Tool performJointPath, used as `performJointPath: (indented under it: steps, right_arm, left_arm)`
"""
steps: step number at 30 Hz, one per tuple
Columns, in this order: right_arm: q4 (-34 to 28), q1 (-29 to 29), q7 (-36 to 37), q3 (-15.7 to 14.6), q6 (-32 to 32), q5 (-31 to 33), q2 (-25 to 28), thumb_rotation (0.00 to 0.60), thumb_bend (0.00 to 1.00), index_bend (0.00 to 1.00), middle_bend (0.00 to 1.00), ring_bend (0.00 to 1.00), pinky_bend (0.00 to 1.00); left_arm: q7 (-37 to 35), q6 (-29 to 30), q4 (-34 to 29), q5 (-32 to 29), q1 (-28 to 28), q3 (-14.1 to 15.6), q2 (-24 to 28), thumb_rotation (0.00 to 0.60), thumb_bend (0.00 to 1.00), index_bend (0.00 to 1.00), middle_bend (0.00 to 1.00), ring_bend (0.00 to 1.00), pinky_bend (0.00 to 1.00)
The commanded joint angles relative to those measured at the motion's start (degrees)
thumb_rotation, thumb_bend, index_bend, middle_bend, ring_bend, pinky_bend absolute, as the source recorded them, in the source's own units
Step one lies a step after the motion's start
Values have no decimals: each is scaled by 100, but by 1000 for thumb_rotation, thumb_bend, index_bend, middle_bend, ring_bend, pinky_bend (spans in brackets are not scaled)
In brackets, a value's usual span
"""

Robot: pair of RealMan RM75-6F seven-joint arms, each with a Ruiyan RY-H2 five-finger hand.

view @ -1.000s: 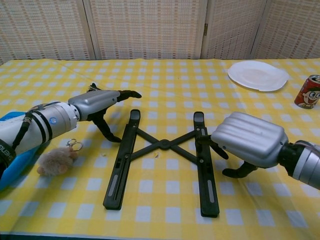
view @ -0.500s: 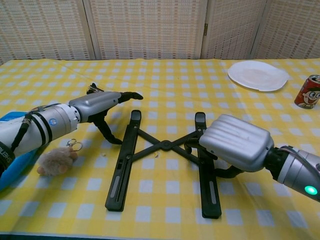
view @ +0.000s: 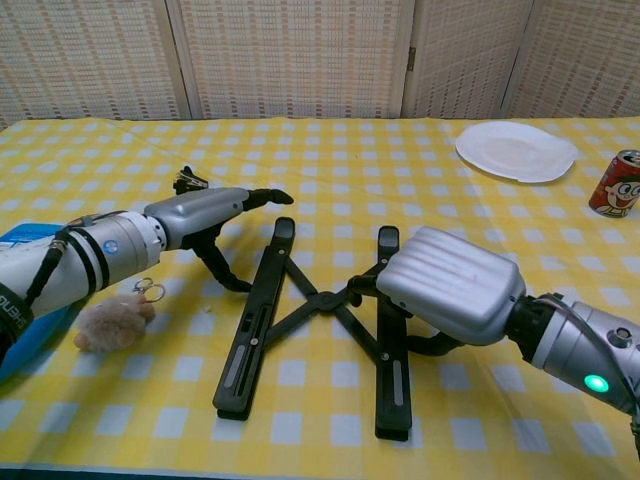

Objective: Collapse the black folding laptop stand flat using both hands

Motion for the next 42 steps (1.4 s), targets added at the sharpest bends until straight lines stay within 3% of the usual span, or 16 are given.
performJointPath:
  steps: [1, 30, 33, 36, 42]
  right_arm:
    - [3, 15, -6, 7, 15, -10, -14, 600, 275, 374, 643, 679, 621]
    - [-75, 297, -321, 135, -155, 41, -367, 600, 275, 374, 635, 672, 621]
    - [-342, 308, -314, 86, -183, 23, -179, 600, 274, 331, 548, 594, 615]
    - [-736, 353, -340, 50, -251, -4, 105, 600, 274, 183, 425, 481, 546]
    - [-1984, 788, -594, 226, -1354, 472, 1021, 600, 275, 19, 204, 283, 278]
  left_arm:
    - [2, -9, -33, -15, 1, -6, 8, 600, 118, 31, 68, 45, 0]
    - [161, -15, -378, -122, -3, -28, -41, 600, 118, 29, 69, 45, 0]
    - [210, 87, -408, -119, 51, -33, 43, 600, 118, 25, 68, 45, 0]
    - [211, 164, -470, -118, 104, -42, 162, 600, 118, 23, 68, 44, 0]
    - [158, 298, -694, -124, 216, -74, 466, 600, 118, 21, 68, 42, 0]
